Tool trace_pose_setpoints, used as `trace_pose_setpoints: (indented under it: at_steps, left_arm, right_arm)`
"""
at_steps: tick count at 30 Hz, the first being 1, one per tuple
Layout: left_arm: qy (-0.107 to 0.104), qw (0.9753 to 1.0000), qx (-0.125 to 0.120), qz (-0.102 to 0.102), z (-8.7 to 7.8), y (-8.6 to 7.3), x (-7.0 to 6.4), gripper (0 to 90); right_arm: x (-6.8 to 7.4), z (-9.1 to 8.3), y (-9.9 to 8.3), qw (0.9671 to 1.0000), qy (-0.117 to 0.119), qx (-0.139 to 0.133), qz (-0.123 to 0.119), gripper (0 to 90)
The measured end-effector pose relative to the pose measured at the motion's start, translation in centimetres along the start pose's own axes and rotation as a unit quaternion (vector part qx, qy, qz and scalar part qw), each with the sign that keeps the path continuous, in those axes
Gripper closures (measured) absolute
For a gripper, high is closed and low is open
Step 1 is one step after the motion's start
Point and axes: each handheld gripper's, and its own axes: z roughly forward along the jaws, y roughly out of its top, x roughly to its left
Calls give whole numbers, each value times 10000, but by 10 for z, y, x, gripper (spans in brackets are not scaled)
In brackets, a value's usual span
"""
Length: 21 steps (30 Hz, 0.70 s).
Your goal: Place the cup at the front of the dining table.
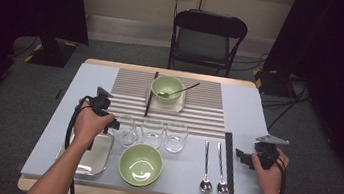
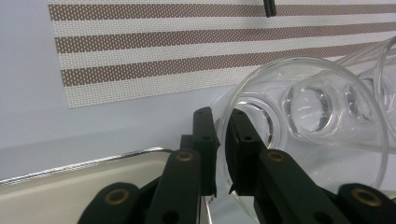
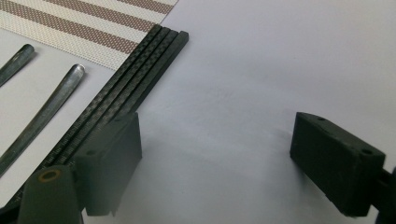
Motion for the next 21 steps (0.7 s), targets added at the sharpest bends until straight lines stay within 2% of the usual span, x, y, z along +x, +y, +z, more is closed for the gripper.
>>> trace_pose_setpoints:
  at_steps: [2,4,6,8,19,21]
  left_arm:
    - [31,10000,1,7,0,-1,1,842]
    - [-29,10000,-21,-78,0,-2,2,844]
    - [-34,10000,-23,-78,0,-3,3,844]
    - [-29,10000,-53,-13,0,-4,3,845]
    - [-30,10000,-32,26,-1,-4,4,848]
    - [-81,10000,-30,50,-2,-5,4,849]
  right_arm:
    - [0,0,0,10000,-1,0,0,153]
    - [0,0,0,10000,0,0,0,153]
    - [0,0,0,10000,0,0,1,153]
    - [0,0,0,10000,1,1,0,153]
    - [0,0,0,10000,0,0,0,153]
    - [0,0,0,10000,1,1,3,153]
